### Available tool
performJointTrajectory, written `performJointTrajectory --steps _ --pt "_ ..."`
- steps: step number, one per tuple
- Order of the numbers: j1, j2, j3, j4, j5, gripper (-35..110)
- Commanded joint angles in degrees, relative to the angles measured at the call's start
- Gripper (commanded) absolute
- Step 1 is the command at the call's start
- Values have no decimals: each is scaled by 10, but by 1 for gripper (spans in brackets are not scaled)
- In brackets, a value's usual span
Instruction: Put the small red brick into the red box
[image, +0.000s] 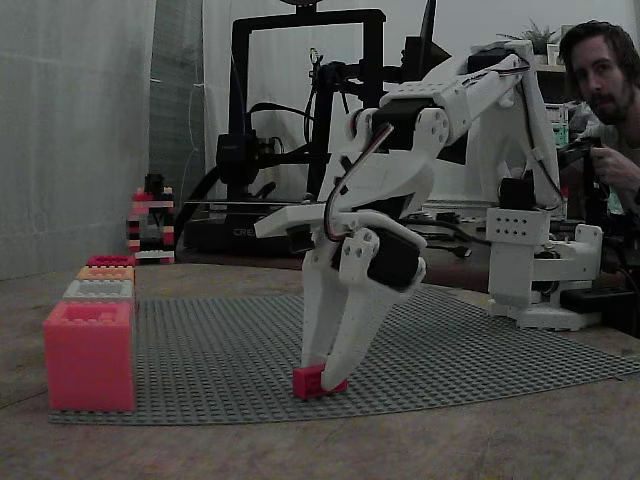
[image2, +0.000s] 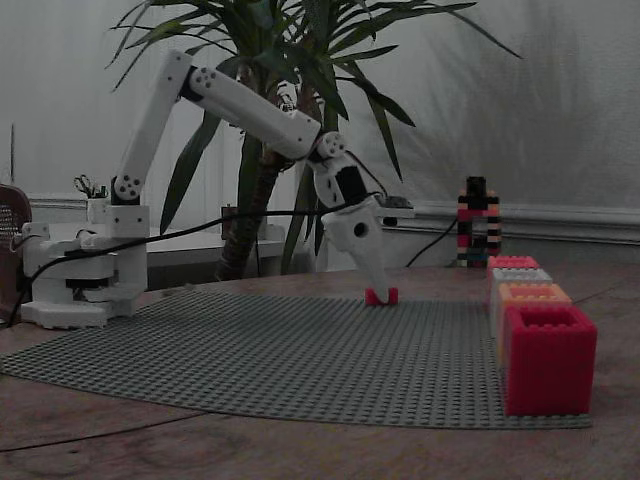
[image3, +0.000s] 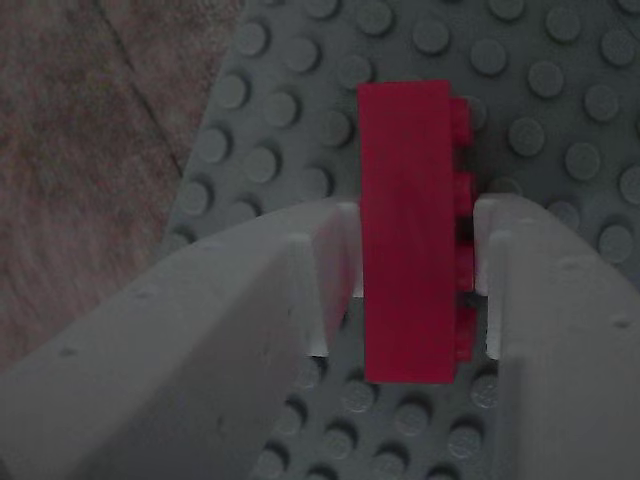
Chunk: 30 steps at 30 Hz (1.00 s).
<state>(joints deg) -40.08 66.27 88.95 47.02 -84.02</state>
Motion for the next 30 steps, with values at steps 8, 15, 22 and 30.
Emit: performJointTrajectory --steps 8,15,22,30 --pt "0 134 -56 -22 187 0" --pt "69 199 -112 -43 440 0" --pt "239 146 -178 -38 695 0" --pt "397 30 -302 -26 820 0"
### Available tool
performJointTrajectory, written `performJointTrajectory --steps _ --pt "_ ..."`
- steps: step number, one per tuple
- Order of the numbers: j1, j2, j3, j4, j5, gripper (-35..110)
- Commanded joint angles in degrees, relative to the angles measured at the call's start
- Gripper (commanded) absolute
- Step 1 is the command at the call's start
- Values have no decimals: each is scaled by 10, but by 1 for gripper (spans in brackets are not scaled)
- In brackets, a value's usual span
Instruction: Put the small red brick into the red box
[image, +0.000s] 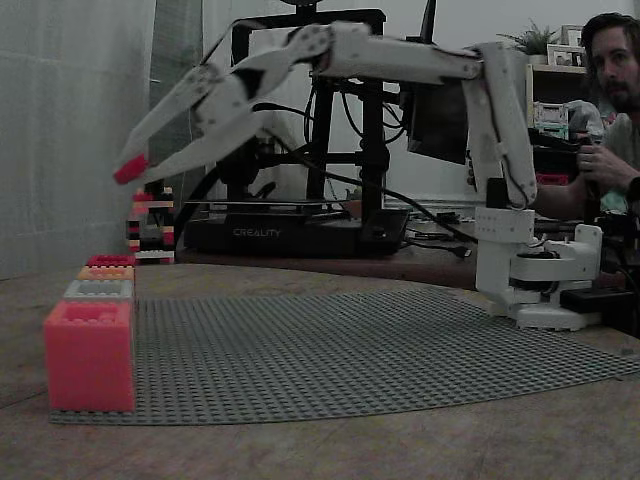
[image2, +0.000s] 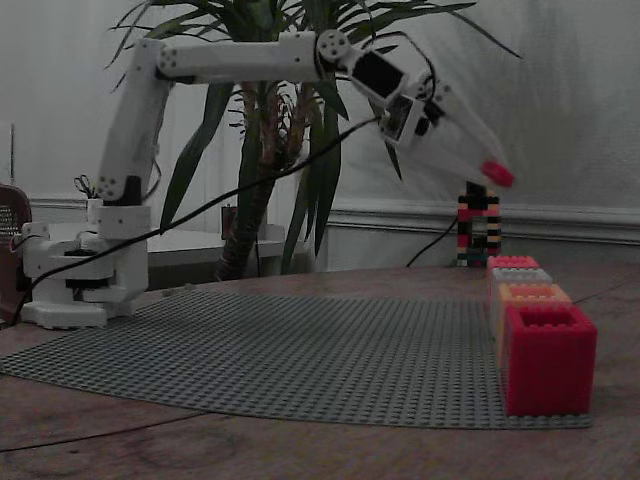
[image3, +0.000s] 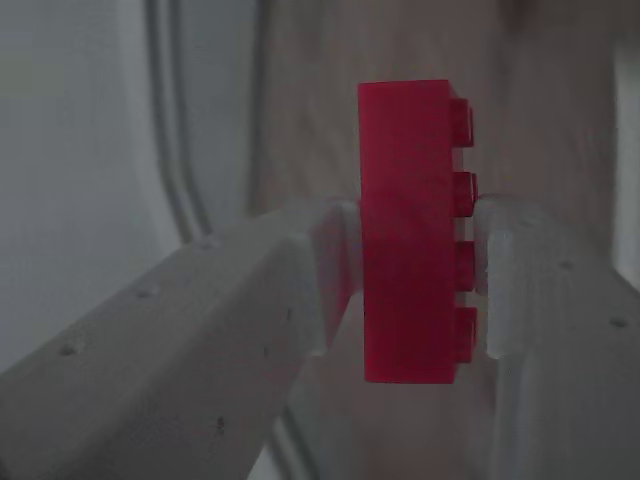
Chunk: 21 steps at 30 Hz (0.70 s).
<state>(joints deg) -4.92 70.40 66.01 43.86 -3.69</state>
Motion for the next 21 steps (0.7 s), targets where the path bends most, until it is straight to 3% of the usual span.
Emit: performJointTrajectory --steps 1,12,21 --pt "61 -32 -91 7 18 0" --pt "169 -229 -305 3 -1 0" --pt "192 -287 -345 -5 -18 0"
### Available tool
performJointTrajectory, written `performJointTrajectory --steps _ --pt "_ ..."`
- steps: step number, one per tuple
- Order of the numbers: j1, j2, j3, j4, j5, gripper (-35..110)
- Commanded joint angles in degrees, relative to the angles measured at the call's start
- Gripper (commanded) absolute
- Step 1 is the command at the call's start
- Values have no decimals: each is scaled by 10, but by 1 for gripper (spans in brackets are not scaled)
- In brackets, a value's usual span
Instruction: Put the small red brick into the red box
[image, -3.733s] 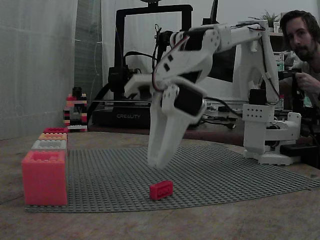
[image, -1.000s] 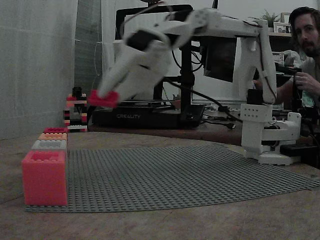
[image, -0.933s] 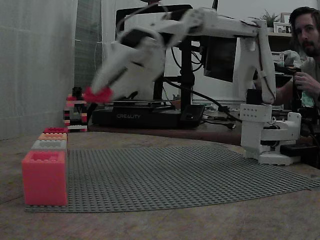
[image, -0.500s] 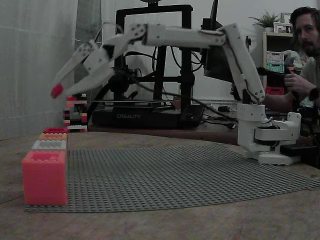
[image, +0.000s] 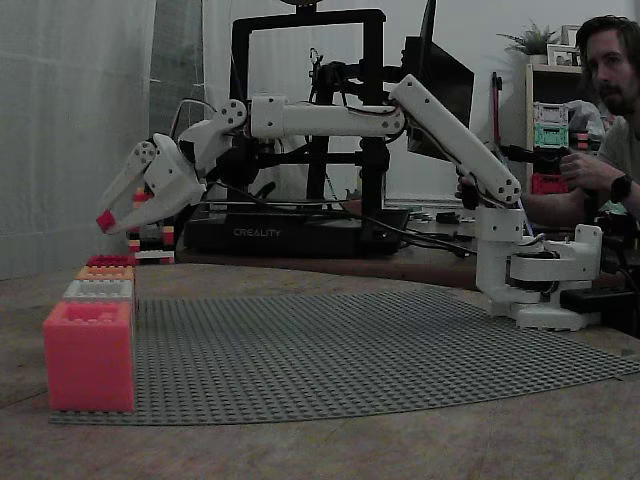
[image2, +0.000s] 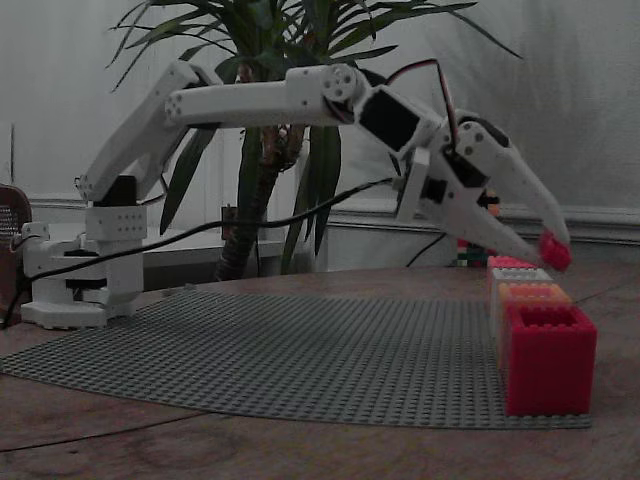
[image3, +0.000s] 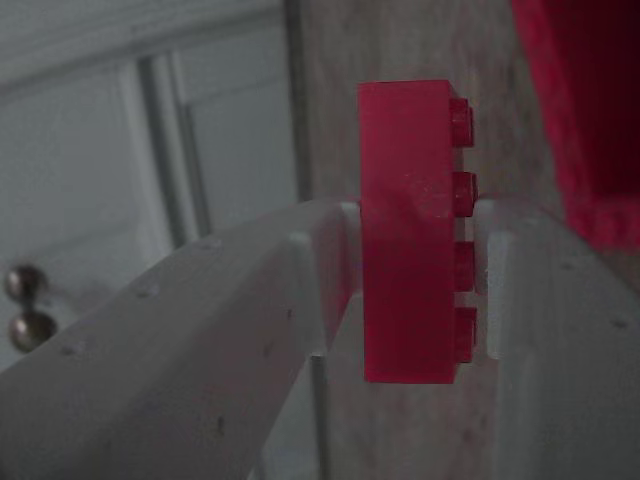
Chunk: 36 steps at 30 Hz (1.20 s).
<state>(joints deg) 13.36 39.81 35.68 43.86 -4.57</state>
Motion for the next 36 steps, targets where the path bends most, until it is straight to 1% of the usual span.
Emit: performJointTrajectory --steps 1,7,16,20,23,25,26,32,36 --pt "11 16 -44 -5 -9 0" --pt "20 11 -43 10 -12 0" --pt "32 8 -43 4 -30 1" --pt "32 6 -43 4 -38 5" --pt "33 4 -43 4 -41 10" --pt "33 2 -43 6 -40 17" --pt "33 2 -43 7 -41 17" --pt "33 5 -45 8 -44 15" --pt "33 51 -41 9 -33 7"
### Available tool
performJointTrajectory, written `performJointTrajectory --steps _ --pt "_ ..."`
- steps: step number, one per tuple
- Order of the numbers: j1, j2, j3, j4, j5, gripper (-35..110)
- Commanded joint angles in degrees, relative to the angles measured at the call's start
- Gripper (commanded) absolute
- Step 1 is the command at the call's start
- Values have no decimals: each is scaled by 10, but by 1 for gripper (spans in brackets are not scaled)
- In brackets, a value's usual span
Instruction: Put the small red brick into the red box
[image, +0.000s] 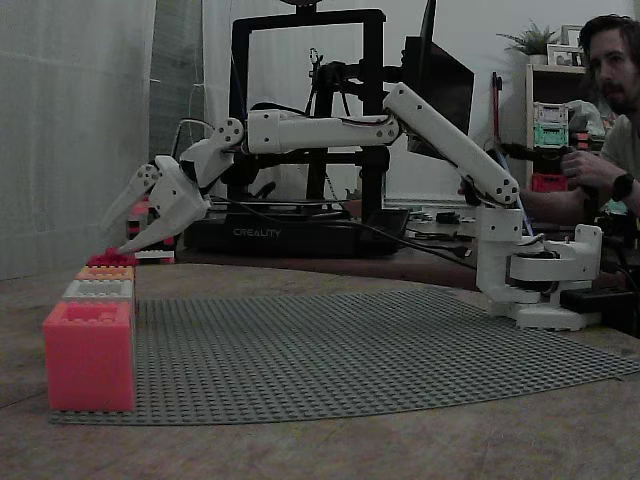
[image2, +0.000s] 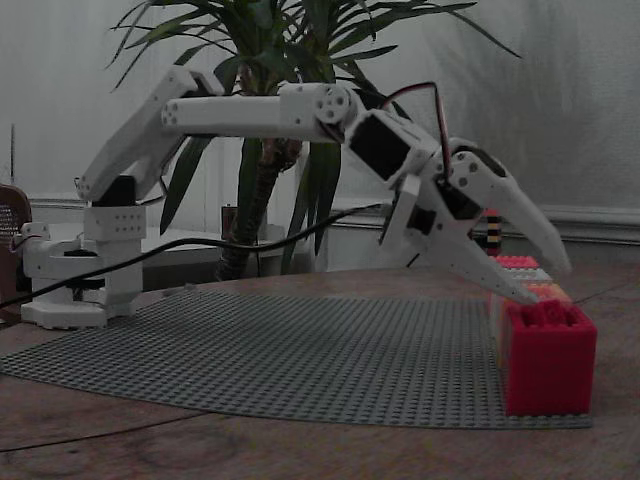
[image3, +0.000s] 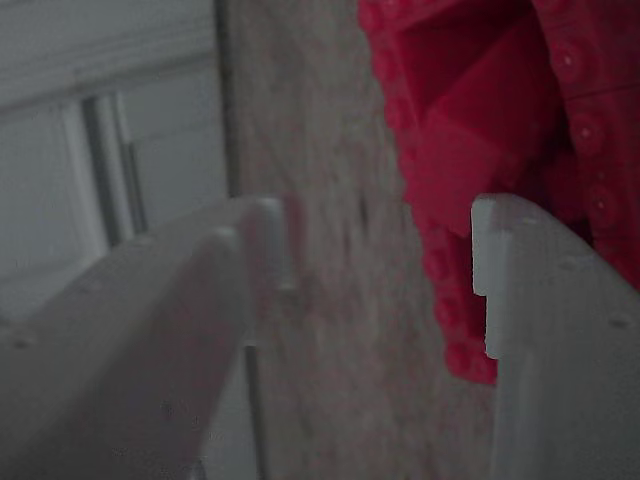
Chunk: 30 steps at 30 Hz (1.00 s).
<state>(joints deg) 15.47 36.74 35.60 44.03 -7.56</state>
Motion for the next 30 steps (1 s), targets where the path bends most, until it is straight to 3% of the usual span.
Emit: performJointTrajectory --steps 1,9,21,30 --pt "11 101 -40 13 2 4" --pt "-7 378 133 57 -39 0" --pt "-77 818 736 58 -119 1" --pt "-152 1106 1148 83 -40 3"
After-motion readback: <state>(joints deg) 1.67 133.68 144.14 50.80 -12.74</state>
